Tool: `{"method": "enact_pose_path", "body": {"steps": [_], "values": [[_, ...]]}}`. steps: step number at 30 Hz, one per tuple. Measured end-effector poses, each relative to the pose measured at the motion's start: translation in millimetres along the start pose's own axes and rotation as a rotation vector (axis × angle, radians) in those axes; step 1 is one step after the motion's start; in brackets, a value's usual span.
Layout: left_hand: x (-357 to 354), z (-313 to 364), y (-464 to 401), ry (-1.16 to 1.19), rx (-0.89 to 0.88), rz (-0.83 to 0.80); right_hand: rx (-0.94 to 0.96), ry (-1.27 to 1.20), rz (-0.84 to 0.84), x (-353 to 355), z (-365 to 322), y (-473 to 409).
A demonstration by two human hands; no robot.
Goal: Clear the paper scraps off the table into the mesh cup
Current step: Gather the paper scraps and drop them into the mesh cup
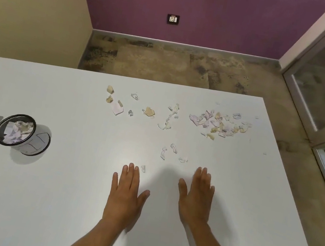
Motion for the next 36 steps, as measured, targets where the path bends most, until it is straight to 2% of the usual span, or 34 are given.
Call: {"method": "enact_pose_path", "body": {"steps": [4, 7, 10, 13, 16, 20, 26, 32, 36], "values": [[-1, 19, -26, -0.042, -0.006, 0.029, 0.083, 0.166, -0.026, -18, -2, -24], [-3, 33, -51, -0.05, -0.06, 0.03, 0.237, 0.175, -0.04, -25, -21, -44], [1, 50, -73, 0.086, -0.222, 0.037, 0.399, -0.04, -0.041, -20, -39, -59], [17, 40, -103, 0.186, -0.228, 0.128, 0.268, -0.362, 0.141, 15, -17, -87], [34, 20, -146, 0.139, -0.099, 0.203, 0.189, -0.268, 0.302, 41, 6, -122], [47, 23, -196, 0.091, -0.062, 0.195, 0.123, -0.085, 0.243, 44, 17, -173], [25, 41, -232, -0.039, -0.052, 0.012, 0.193, 0.1, 0.142, 30, 4, -210], [24, 61, -211, 0.001, -0.218, 0.027, 0.303, 0.018, 0.04, 12, -25, -190], [19, 72, -186, 0.11, -0.325, -0.054, 0.392, -0.051, -0.019, 6, -46, -148]]}}
Point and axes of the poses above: each hand's wrist, its own y-axis away from the middle knuckle, its own x-axis out of the back of the hand, z = x × y, the point moved 10 cm from there along -y, towards the middle knuckle, and after that the axes turned 6 degrees about z, right-handed, at the moved point
